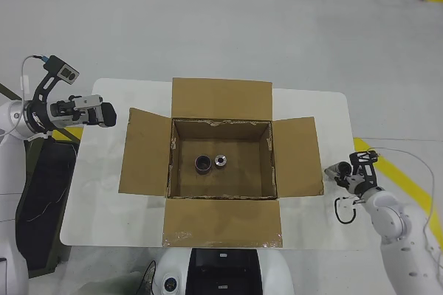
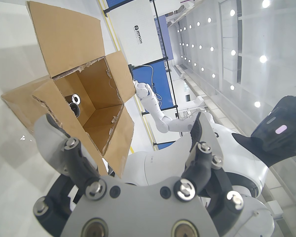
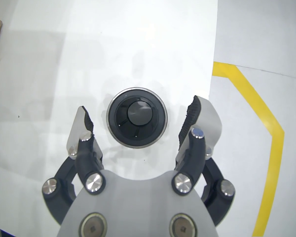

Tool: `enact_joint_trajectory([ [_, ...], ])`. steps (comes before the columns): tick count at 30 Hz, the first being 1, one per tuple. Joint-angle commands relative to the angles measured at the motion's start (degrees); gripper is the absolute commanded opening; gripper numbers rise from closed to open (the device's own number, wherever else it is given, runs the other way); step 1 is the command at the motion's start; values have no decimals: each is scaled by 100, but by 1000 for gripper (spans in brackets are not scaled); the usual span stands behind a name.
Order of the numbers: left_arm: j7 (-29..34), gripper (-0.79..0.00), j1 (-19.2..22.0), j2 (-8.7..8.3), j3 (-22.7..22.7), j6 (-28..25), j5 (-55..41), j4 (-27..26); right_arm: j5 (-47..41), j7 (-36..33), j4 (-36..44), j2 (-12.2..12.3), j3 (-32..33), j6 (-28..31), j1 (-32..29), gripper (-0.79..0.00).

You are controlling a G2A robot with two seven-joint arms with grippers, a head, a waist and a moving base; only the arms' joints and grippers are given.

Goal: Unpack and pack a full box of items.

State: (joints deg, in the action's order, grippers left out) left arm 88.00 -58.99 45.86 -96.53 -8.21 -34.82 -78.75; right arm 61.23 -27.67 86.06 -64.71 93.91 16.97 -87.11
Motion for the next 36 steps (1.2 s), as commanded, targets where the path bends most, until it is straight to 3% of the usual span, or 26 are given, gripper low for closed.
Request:
enact_joint_trajectory([
  [1, 0, 0, 0, 0, 0, 0, 0, 0, -38, 49, -110, -5, -31, -45, 61, -80],
  [6, 0, 0, 0, 0, 0, 0, 0, 0, -86, 169, -265, -12, -91, -100, 152, -135],
  [8, 0, 0, 0, 0, 0, 0, 0, 0, -92, 209, -305, -15, -121, -113, 187, -219],
  [10, 0, 0, 0, 0, 0, 0, 0, 0, -111, 239, -344, -18, -152, -117, 220, -379],
  [12, 0, 0, 0, 0, 0, 0, 0, 0, -144, 263, -371, -20, -174, -113, 247, -486],
  [17, 0, 0, 0, 0, 0, 0, 0, 0, -172, 301, -369, -17, -197, -117, 264, -600],
  [27, 0, 0, 0, 0, 0, 0, 0, 0, -267, 411, 225, 0, -110, -117, -19, -782],
  [36, 0, 0, 0, 0, 0, 0, 0, 0, -313, 450, 1283, 26, 125, -184, -444, -785],
])
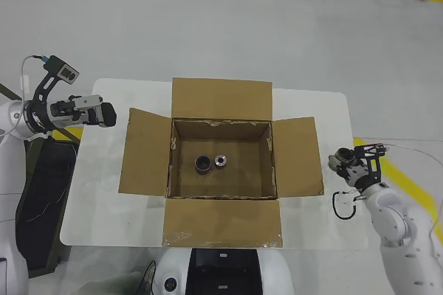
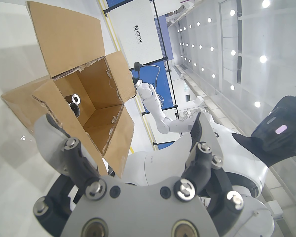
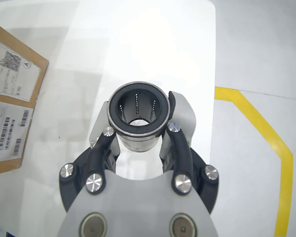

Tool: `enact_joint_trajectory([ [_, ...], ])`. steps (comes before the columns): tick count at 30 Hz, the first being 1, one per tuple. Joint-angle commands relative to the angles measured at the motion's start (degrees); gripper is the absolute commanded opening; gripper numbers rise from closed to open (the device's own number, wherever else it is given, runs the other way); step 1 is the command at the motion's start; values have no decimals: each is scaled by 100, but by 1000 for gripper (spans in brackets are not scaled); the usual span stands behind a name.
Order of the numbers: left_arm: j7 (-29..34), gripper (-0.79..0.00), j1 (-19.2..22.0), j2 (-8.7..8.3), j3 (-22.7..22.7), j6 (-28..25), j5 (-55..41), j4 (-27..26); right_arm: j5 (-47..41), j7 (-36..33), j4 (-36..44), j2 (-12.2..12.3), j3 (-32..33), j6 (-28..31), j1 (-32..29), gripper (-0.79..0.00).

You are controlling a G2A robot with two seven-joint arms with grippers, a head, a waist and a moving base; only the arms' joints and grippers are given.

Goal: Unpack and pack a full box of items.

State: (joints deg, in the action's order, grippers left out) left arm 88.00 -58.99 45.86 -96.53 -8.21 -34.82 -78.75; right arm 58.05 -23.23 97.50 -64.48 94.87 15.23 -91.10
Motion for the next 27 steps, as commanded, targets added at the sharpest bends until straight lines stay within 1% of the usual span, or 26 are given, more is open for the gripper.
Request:
enact_joint_trajectory([
  [1, 0, 0, 0, 0, 0, 0, 0, 0, 3, 8, 253, 5, 51, -17, -82, -785],
  [8, 0, 0, 0, 0, 0, 0, 0, 0, 102, 52, 978, 17, 191, -107, -284, -785],
  [16, 0, 0, 0, 0, 0, 0, 0, 0, 186, 94, 1652, 26, 250, -85, -327, -785],
  [20, 0, 0, 0, 0, 0, 0, 0, 0, 285, 51, 1931, 34, 158, 29, -215, -785],
  [27, 0, 0, 0, 0, 0, 0, 0, 0, 373, 8, 2326, 35, -139, 176, 177, -785],
])
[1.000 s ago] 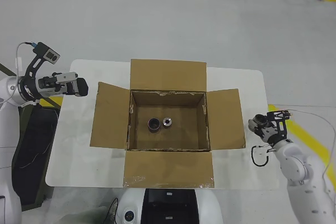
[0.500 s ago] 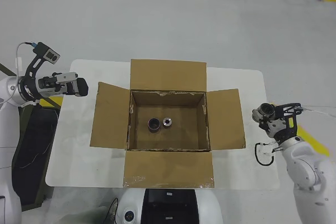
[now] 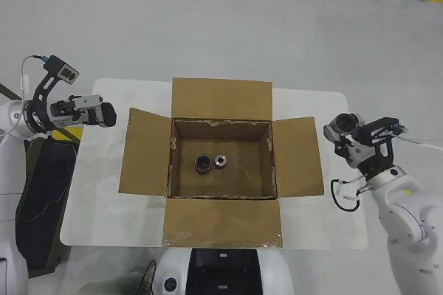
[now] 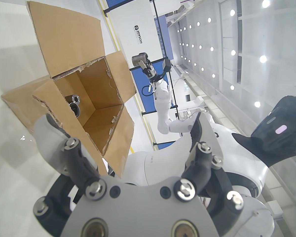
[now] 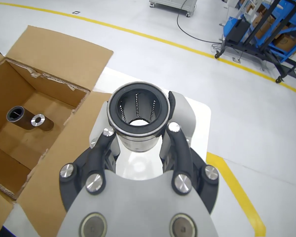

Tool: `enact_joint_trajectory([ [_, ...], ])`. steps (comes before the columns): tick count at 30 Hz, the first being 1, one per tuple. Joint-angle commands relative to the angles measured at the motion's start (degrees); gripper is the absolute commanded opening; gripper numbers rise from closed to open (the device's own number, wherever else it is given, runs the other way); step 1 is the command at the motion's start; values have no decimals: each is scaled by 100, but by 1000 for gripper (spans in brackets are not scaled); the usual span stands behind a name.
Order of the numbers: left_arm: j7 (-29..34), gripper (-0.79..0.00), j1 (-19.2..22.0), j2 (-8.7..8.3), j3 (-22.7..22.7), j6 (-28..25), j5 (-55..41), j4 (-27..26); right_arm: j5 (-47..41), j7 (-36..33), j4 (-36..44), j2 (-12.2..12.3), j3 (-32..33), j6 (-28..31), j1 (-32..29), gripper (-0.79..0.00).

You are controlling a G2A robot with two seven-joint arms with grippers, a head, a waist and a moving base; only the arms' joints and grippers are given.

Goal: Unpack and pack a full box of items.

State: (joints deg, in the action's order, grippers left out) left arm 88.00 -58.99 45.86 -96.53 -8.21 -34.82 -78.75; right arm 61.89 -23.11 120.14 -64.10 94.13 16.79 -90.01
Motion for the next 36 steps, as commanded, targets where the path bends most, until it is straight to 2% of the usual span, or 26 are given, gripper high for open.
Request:
enact_joint_trajectory([
  [1, 0, 0, 0, 0, 0, 0, 0, 0, -11, -15, 113, -4, -138, 52, 122, -785],
  [16, 0, 0, 0, 0, 0, 0, 0, 0, 33, -375, 150, -102, -1730, 97, 957, -785],
  [27, 0, 0, 0, 0, 0, 0, 0, 0, 180, -703, -561, -227, -2853, 81, 1496, -785],
  [36, 0, 0, 0, 0, 0, 0, 0, 0, -45, -827, -1253, -340, -3397, 120, 1953, -785],
])
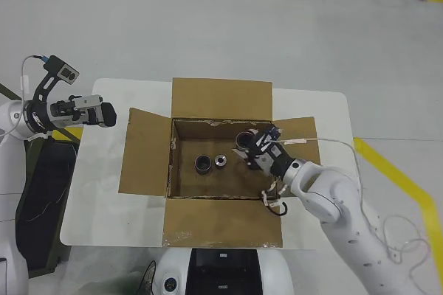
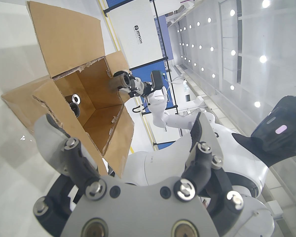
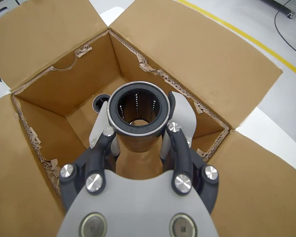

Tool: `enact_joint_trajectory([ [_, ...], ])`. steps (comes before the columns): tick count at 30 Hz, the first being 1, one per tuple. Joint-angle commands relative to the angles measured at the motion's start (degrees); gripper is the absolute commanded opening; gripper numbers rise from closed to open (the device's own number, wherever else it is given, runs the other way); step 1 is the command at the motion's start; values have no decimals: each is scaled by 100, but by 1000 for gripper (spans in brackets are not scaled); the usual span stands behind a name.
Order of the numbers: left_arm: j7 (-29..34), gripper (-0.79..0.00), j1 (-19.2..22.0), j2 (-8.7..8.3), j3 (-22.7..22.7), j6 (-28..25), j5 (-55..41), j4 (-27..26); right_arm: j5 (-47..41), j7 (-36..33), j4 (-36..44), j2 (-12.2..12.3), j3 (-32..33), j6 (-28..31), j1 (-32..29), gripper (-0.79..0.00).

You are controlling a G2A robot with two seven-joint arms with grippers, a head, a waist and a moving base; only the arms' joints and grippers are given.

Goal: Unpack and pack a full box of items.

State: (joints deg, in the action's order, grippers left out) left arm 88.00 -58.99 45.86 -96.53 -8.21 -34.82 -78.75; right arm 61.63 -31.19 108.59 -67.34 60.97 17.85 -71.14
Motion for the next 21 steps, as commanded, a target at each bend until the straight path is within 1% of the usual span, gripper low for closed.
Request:
enact_joint_trajectory([
  [1, 0, 0, 0, 0, 0, 0, 0, 0, -30, -37, -180, -32, -158, 28, 126, -785],
  [11, 0, 0, 0, 0, 0, 0, 0, 0, -195, -99, -1056, -227, -811, -118, 707, -785],
  [21, 0, 0, 0, 0, 0, 0, 0, 0, -168, -111, -1741, -368, -1084, -349, 1076, -785],
])
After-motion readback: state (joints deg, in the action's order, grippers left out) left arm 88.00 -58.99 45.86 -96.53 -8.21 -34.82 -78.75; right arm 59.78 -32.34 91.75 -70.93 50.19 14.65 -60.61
